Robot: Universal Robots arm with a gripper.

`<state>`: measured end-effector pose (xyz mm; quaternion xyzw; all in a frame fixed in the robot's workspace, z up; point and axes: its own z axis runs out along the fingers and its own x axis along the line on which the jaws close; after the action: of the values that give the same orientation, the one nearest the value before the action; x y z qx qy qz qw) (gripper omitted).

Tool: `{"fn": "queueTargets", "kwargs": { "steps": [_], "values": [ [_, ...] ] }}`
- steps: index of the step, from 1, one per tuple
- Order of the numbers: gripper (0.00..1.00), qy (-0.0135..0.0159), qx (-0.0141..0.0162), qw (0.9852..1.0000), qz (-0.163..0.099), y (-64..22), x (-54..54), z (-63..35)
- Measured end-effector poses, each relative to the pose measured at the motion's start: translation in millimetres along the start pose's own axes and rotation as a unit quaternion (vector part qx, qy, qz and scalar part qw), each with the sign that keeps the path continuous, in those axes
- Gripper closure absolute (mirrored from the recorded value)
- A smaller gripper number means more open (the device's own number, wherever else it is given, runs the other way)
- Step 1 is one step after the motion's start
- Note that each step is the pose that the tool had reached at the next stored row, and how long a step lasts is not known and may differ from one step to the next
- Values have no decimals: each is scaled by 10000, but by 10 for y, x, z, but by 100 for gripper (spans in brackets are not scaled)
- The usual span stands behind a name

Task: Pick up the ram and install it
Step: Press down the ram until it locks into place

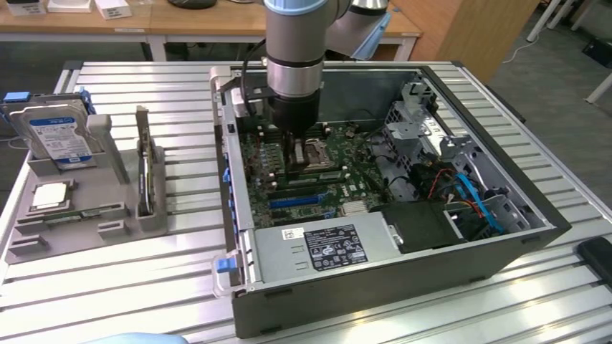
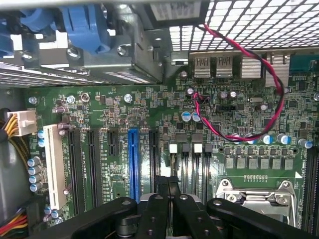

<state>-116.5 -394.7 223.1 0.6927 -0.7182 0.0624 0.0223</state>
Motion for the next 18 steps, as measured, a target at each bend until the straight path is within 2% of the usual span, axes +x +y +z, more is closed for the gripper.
{"fn": "queueTargets", "kwargs": {
  "steps": [5,9,18],
  "values": [
    [90,5,14,10000,1,4,-1,10],
    [90,-7,19,10000,3,3,-1,2],
    [90,-28,-21,10000,-1,-5,17,-138]
  ]
}}
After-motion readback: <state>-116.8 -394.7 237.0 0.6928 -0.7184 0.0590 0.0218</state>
